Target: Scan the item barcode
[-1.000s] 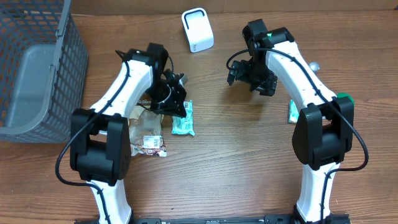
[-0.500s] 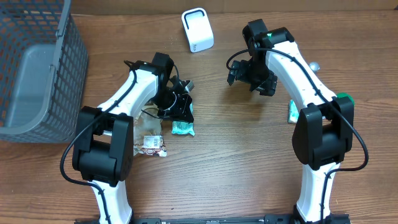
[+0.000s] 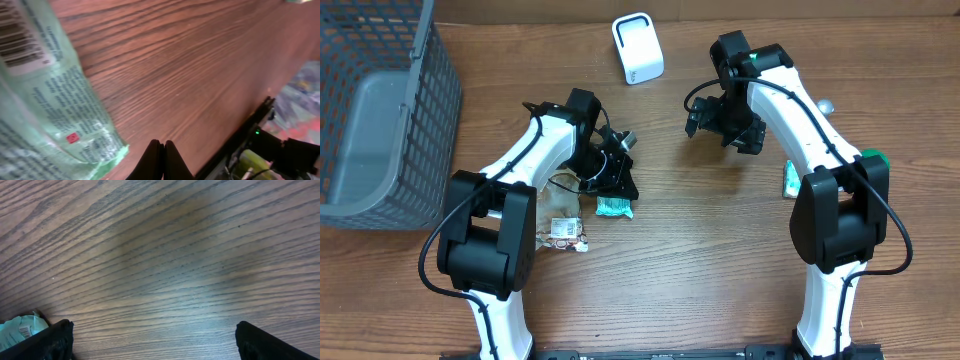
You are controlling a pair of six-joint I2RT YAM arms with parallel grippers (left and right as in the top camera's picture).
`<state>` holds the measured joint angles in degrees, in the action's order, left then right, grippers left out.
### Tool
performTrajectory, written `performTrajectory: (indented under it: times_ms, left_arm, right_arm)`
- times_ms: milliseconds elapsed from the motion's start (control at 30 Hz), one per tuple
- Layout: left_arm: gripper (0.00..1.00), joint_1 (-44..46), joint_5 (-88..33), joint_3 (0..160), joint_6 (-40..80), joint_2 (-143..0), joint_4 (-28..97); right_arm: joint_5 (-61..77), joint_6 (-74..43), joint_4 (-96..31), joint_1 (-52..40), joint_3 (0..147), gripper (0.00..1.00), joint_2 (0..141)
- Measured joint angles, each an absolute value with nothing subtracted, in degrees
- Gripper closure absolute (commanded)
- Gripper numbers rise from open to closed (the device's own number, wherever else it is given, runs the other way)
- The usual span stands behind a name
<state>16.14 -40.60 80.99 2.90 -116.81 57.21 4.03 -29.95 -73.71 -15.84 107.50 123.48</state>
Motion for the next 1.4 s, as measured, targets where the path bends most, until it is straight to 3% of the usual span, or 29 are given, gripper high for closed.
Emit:
performTrajectory:
  times_ms: [500,967,1400]
  left_arm:
    - [0.96,11.9,-43.9,80.9,-0.3,-116.8,60.6]
    - [0.95,10.2,-51.0,70.8,-1.4,-116.8,46.1]
    - [0.96,9.9,-59.7,64.1,9.1,-121.9,32.7]
  right_arm:
    - [4.0,-30.0,-73.7,-15.8,107.5,0.00,123.5]
    - [4.0,-30.0,-73.7,-15.8,107.5,0.00,123.5]
    - [4.0,-30.0,-73.7,-15.8,107.5,0.00,123.5]
